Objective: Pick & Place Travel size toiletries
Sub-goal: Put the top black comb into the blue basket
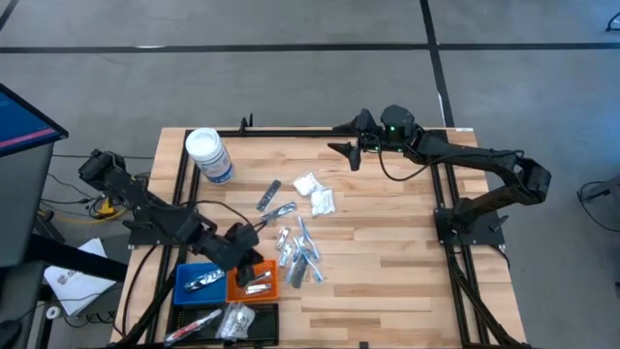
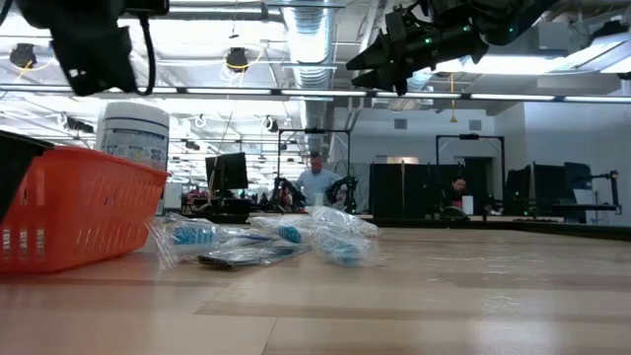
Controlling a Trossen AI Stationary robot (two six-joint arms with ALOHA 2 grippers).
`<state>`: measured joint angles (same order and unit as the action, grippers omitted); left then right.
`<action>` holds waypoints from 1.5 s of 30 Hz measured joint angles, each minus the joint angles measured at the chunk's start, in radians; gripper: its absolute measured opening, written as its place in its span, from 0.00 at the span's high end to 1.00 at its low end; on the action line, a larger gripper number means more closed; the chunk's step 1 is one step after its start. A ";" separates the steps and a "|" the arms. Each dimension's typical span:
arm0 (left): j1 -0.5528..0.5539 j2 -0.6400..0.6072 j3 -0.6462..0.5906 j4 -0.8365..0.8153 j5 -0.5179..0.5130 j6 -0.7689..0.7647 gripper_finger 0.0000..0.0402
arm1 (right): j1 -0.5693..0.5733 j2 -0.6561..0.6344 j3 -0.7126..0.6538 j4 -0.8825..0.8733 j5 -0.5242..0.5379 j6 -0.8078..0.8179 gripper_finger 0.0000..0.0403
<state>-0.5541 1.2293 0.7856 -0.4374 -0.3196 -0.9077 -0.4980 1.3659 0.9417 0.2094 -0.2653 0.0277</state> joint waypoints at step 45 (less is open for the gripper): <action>0.308 -0.103 -0.003 0.380 -0.415 0.770 0.99 | 0.029 0.001 0.000 -0.178 0.002 0.000 0.34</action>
<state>-0.2460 1.1267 0.7822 -0.0573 -0.7349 -0.1378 -0.4693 1.3669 0.9413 0.0318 -0.2634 0.0273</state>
